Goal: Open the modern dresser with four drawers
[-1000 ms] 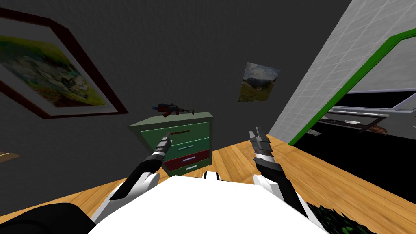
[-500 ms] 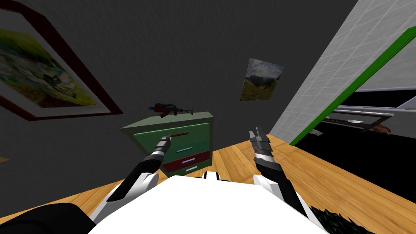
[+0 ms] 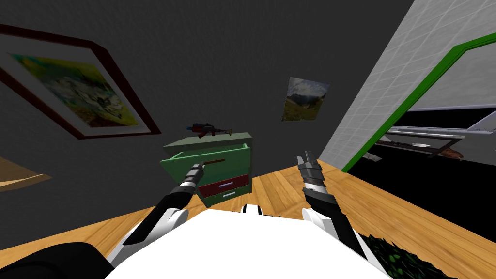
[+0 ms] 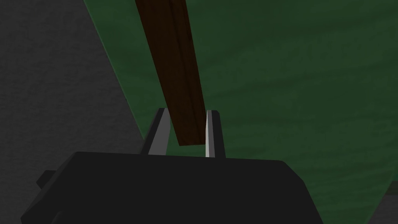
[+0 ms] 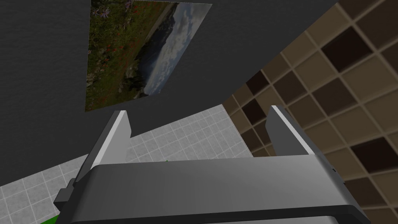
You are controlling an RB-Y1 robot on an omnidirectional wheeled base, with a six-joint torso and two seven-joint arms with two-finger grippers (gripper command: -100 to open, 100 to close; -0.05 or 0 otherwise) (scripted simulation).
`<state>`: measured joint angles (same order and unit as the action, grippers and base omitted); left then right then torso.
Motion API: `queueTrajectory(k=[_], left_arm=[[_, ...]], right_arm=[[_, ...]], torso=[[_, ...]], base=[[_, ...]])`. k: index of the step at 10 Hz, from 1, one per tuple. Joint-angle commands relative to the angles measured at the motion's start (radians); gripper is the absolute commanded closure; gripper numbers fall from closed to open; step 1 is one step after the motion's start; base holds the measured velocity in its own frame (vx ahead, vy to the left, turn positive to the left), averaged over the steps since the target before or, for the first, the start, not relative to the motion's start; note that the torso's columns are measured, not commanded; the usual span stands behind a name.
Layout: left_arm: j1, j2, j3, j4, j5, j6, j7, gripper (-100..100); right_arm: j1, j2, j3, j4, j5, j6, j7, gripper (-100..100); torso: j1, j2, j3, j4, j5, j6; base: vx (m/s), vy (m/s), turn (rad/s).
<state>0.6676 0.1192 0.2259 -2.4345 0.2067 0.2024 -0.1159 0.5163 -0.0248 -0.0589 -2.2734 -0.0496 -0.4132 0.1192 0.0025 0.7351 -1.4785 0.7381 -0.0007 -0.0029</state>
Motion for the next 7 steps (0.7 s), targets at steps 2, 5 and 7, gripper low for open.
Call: queueTrajectory(k=[2,5,7], left_arm=[[0.021,0.004,-0.003,-0.015,0.004,-0.006,-0.003,100],[0.042,0.041,0.077,-0.081,0.075,0.049,0.022,-100],[0.055,0.06,0.118,-0.114,0.111,0.077,0.034,-100]], right_arm=[[0.0,0.0,0.0,0.0,0.0,0.0,0.0,0],[0.0,0.0,0.0,0.0,0.0,0.0,0.0,0],[0.0,0.0,0.0,0.0,0.0,0.0,0.0,0]], torso=[[-0.001,0.008,0.006,0.0,0.002,0.002],[0.002,-0.005,-0.003,-0.001,0.001,0.003],[-0.002,-0.001,0.0,-0.001,0.0,0.003]], base=[[-0.184,-0.063,0.017],[-0.002,-0.022,-0.017],[0.056,-0.023,-0.009]])
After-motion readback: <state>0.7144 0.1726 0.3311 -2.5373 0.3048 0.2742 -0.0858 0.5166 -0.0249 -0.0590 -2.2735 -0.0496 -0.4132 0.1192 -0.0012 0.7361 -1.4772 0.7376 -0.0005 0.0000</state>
